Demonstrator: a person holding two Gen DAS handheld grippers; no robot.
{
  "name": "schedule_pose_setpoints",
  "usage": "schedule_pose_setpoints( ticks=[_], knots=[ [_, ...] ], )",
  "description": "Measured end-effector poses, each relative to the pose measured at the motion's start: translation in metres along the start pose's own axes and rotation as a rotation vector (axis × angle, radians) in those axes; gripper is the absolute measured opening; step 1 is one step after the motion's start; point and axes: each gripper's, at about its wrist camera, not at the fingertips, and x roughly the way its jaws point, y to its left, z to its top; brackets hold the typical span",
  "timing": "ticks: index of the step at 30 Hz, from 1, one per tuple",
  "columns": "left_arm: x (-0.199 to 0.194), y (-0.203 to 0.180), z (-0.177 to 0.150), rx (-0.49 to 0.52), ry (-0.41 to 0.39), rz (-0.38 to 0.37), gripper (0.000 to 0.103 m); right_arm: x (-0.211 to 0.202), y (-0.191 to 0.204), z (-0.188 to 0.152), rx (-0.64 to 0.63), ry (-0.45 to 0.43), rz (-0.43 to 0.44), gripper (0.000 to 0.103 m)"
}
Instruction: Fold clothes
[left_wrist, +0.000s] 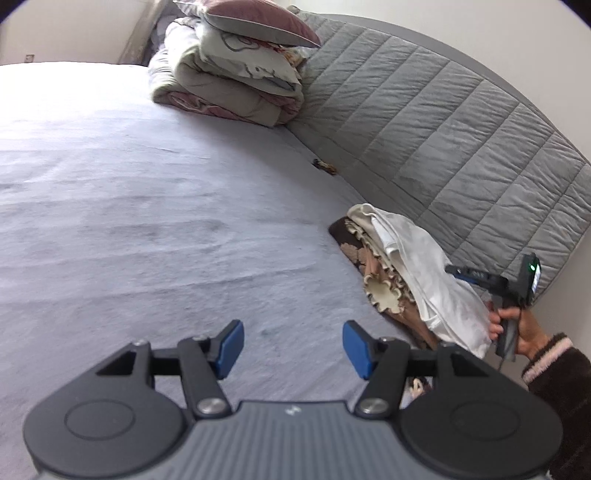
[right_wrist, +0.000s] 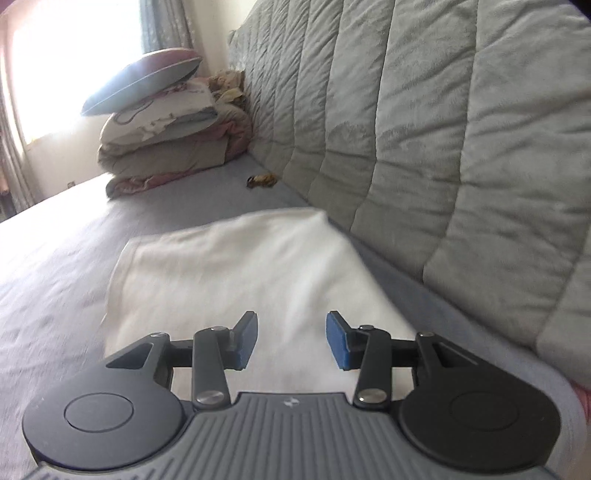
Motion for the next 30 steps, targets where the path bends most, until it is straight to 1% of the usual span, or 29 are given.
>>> schedule_pose_setpoints(
  ticks=[3,7,11,14,17,21,24,28,30],
  knots=[
    [-0.017,0.009,-0.009,-0.001,-0.004,0.019,0.061,-0.013,0.003,-0.018,-0.016,0.019,-0.009,0.045],
    [-0.037,0.022,-0.022,-0.004,-0.006,0.049,0.061,-0.033,0.009,-0.035,-0.019,0.008,-0.022,0.045],
    [-0.054,0.035,-0.033,-0.001,-0.006,0.081,0.061,-0.050,0.023,-0.037,0.000,-0.008,0.008,0.046],
    [-0.064,0.043,-0.039,0.001,-0.006,0.099,0.061,-0.061,0.044,-0.033,-0.016,-0.026,0.035,0.049],
    [-0.074,0.049,-0.044,-0.001,-0.007,0.114,0.061,-0.068,0.074,-0.025,-0.048,-0.035,0.081,0.050],
    [-0.090,0.056,-0.048,-0.013,-0.027,0.134,0.062,-0.075,0.126,-0.009,-0.101,-0.045,0.146,0.051],
    [-0.105,0.063,-0.049,-0.032,-0.047,0.157,0.063,-0.081,0.168,0.005,-0.137,-0.057,0.217,0.052],
    [-0.123,0.074,-0.051,-0.067,-0.073,0.208,0.063,-0.092,0.223,0.021,-0.164,-0.082,0.326,0.055],
    [-0.131,0.080,-0.053,-0.089,-0.086,0.235,0.067,-0.096,0.248,0.025,-0.160,-0.088,0.380,0.057]
  ],
)
